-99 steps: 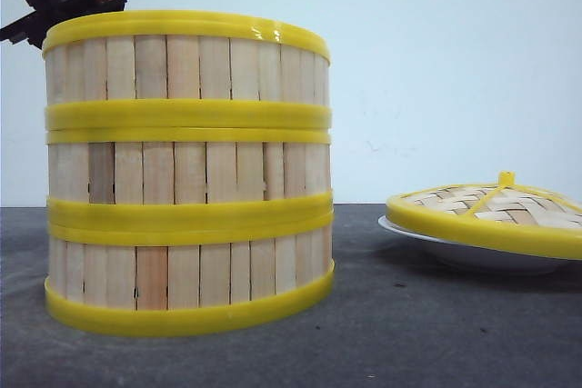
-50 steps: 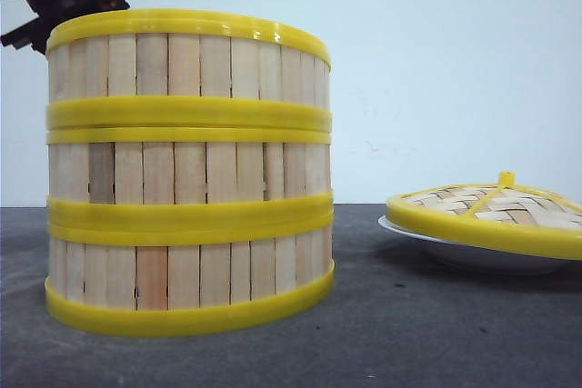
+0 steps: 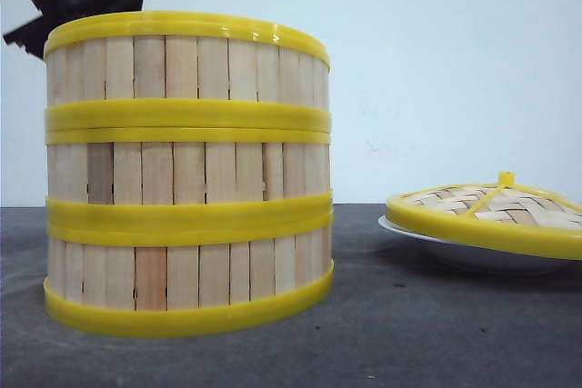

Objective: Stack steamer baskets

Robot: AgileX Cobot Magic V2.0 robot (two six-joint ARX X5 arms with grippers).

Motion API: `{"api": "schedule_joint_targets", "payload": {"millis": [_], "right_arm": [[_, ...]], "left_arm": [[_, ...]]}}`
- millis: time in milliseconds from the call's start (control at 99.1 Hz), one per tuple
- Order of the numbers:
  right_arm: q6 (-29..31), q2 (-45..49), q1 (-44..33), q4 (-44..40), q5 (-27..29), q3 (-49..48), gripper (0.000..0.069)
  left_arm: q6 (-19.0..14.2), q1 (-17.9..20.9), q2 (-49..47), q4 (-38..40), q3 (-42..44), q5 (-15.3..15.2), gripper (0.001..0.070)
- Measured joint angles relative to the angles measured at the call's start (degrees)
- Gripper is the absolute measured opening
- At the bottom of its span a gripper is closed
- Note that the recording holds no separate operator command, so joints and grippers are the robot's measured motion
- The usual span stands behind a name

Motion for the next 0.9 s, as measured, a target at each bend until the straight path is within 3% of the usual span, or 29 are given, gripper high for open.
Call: {"api": "schedule_joint_targets", "payload": {"millis": [383, 636, 898], "right_arm": [[-1.40, 10.93, 0.00, 13.88, -8.46, -1.57, 0.0464], [-2.23, 22.51, 0.00, 20.74, -10.58, -1.60, 0.0464], [-2.56, 33.00, 0.00, 27.23, -11.52, -1.75, 0.0464]], "left_arm": [[0.15, 1.25, -15.15, -4.17, 1.01, -0.15, 0.0276], [0.48, 2.36, -24.09, -8.63, -0.52, -8.66, 0.0276], [0.44, 4.33, -31.61, -8.59, -14.53, -10.45, 0.0276]]}}
